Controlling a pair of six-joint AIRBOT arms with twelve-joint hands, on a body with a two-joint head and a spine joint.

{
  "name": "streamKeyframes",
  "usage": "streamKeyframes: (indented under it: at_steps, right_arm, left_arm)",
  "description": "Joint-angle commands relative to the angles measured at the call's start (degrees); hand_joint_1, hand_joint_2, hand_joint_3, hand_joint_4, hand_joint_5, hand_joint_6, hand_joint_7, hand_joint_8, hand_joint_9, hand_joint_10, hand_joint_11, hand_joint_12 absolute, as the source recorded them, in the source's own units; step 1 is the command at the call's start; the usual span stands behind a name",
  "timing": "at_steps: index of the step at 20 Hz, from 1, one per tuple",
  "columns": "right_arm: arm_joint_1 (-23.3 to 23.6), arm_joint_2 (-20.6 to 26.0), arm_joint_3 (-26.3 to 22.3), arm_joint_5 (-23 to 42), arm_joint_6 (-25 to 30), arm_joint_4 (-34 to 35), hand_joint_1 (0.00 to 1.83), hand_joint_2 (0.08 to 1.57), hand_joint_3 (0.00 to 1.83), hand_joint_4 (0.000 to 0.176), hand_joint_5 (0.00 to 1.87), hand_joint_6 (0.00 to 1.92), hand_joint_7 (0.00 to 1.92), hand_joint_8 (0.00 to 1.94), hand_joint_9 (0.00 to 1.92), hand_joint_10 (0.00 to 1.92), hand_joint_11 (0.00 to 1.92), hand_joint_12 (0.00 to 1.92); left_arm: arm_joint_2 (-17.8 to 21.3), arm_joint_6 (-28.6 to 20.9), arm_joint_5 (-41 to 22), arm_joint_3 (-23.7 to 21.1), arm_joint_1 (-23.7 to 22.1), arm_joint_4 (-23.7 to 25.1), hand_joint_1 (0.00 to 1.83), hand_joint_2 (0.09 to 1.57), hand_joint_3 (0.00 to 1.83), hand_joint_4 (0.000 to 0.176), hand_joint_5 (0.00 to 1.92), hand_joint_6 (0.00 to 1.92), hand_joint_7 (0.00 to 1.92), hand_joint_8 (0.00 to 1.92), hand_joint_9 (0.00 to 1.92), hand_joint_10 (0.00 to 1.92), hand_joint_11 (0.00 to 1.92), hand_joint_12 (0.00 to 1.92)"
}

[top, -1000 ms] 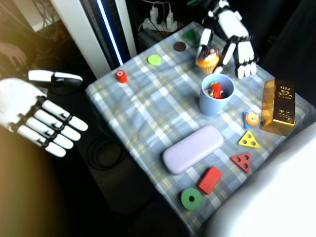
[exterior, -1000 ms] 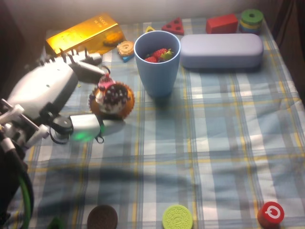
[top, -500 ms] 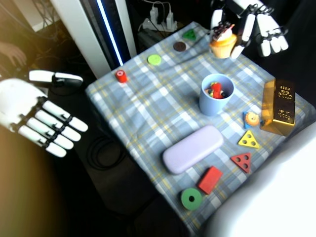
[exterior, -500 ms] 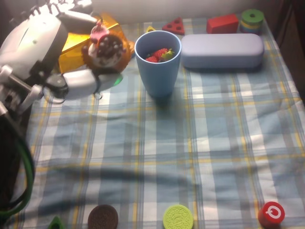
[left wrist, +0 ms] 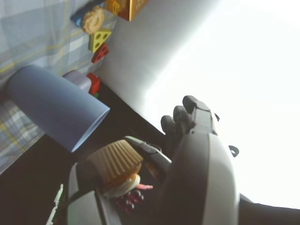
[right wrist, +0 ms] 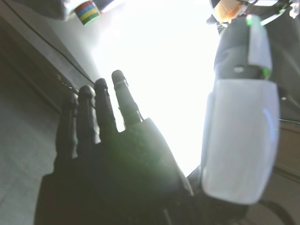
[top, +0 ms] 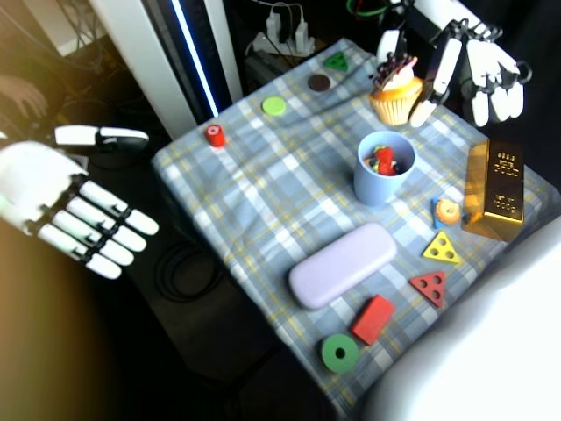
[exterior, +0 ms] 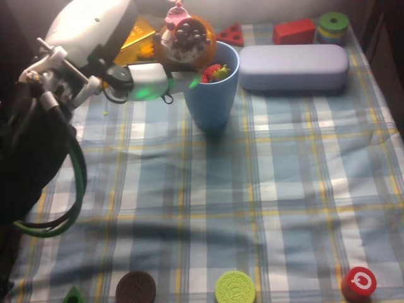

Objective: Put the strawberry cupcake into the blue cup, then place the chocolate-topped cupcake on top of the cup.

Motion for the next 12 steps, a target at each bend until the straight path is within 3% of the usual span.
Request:
streamKeyframes:
  at_steps: [1,2,3,5,7,9,12]
  right_arm:
    - [0.01,-0.09,0.10,6.59,0.23,1.54,0.00,0.82,0.00,0.000,0.00,0.00,0.00,0.00,0.00,0.00,0.00,0.00]
    - [0.00,-0.10,0.09,6.60,0.23,1.53,0.00,0.83,0.00,0.000,0.00,0.00,0.00,0.00,0.00,0.00,0.00,0.00]
    - [-0.02,-0.10,0.11,6.60,0.23,1.45,0.00,0.83,0.00,0.000,0.00,0.00,0.00,0.00,0.00,0.00,0.00,0.00]
    - [0.01,-0.22,0.23,6.61,0.23,0.97,0.00,0.82,0.00,0.000,0.00,0.00,0.00,0.00,0.00,0.00,0.00,0.00]
    - [0.02,-0.72,0.22,6.61,0.23,0.62,0.00,0.80,0.00,0.000,0.00,0.00,0.00,0.00,0.00,0.00,0.00,0.00]
    - [0.01,-0.92,0.27,6.60,0.24,0.53,0.00,0.80,0.00,0.000,0.00,0.00,0.00,0.00,0.00,0.00,0.00,0.00]
    - [-0.01,-1.01,0.22,6.59,0.28,0.48,0.00,0.80,0.00,0.000,0.00,0.00,0.00,0.00,0.00,0.00,0.00,0.00]
  left_arm:
    - [-0.31,-0.25,-5.67,0.36,-1.07,2.12,1.06,1.06,0.00,0.176,1.09,0.78,0.39,0.00,0.21,0.00,0.00,0.25]
    - [-0.61,-0.25,-5.49,0.63,-1.28,2.09,1.04,1.07,0.00,0.176,1.05,0.86,0.39,0.00,0.22,0.00,0.00,0.25]
    - [-1.16,-0.30,-5.36,1.09,-1.52,2.01,1.04,1.08,0.00,0.176,1.04,0.87,0.40,0.00,0.25,0.00,0.00,0.39]
    - [-2.45,-0.95,-5.19,2.37,-1.55,1.71,1.05,1.09,0.00,0.129,1.03,0.89,0.41,0.00,0.27,0.00,0.00,0.54]
    - [-3.56,-2.17,-4.45,3.76,-1.93,1.68,1.09,1.07,0.00,0.063,1.08,0.82,0.46,0.00,0.33,0.01,0.00,0.66]
    - [-3.99,-2.84,-4.06,4.35,-1.93,1.45,1.10,1.07,0.00,0.052,1.09,0.80,0.47,0.00,0.33,0.00,0.00,0.66]
    - [-4.24,-3.25,-3.58,4.59,-2.07,1.59,1.10,1.07,0.00,0.051,1.09,0.79,0.47,0.00,0.33,0.00,0.00,0.66]
